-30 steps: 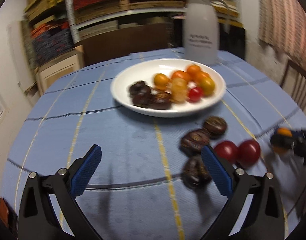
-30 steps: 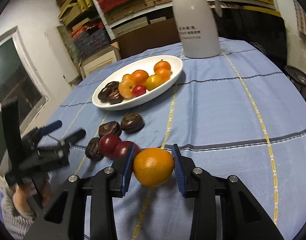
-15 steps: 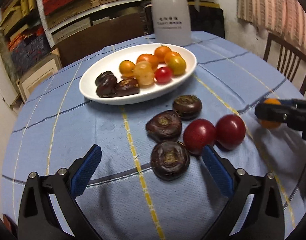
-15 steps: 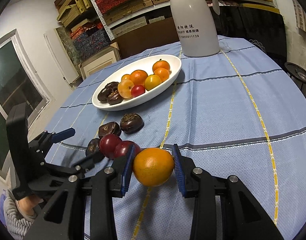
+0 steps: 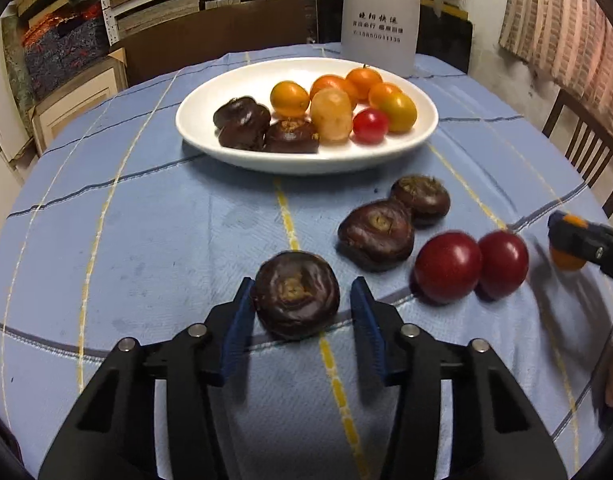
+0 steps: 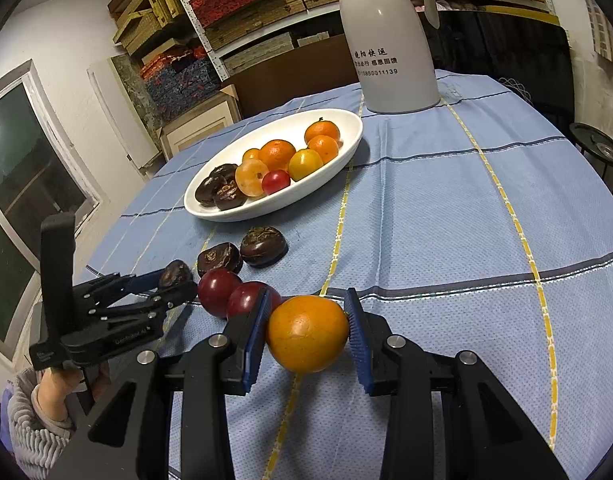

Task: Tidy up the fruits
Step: 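Close the left gripper on a dark brown fruit while the right gripper holds the orange, then carry the dark fruit and orange onto the white plate and open both grippers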

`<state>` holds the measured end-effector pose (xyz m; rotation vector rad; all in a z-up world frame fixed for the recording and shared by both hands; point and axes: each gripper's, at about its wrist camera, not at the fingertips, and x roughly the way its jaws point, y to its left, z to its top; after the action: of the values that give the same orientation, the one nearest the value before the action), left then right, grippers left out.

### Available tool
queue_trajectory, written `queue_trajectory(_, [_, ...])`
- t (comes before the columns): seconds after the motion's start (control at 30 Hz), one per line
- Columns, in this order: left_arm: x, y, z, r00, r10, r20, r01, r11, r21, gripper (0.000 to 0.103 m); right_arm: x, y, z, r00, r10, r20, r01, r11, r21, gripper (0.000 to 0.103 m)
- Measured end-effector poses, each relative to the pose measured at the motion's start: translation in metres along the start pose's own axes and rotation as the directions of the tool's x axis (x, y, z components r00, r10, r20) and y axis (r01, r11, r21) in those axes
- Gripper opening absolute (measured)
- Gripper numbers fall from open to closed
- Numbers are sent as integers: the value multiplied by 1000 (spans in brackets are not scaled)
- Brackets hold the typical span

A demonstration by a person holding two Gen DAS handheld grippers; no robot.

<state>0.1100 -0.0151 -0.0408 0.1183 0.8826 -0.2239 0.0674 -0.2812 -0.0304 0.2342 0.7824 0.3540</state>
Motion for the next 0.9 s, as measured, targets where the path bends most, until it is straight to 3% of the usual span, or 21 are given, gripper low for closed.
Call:
queue_trajectory(0.1, [5, 6, 4, 999, -32, -6, 32, 999, -36, 48, 2, 1, 0, 1000, -2, -5, 2, 1000, -3, 38])
queue_trajectory(0.17, [6, 4, 4, 1000, -23, -5, 23, 999, -30, 40, 3, 1, 0, 1000, -4, -10, 4, 1000, -3, 38])
queue_trajectory(0.47, [-21, 15, 16, 997, -43, 69, 48, 996, -73, 40, 4, 0, 7, 1000, 13, -28, -13, 1000, 16, 38])
queue_trajectory(0.6, [-34, 26, 54, 994, 3, 112, 3, 999, -53, 40, -11, 16, 45, 1000, 3, 10, -2, 999, -44, 38])
queue_trajectory(0.7, [-35, 33, 86, 990, 1, 142, 9, 997, -70, 40, -13, 32, 79, 999, 4, 39, 0, 996, -87, 38])
queue_trajectory(0.9, [0, 46, 144, 987, -18, 161, 36, 993, -113, 40, 40, 45, 134, 999, -1, 45, 5, 997, -78, 38])
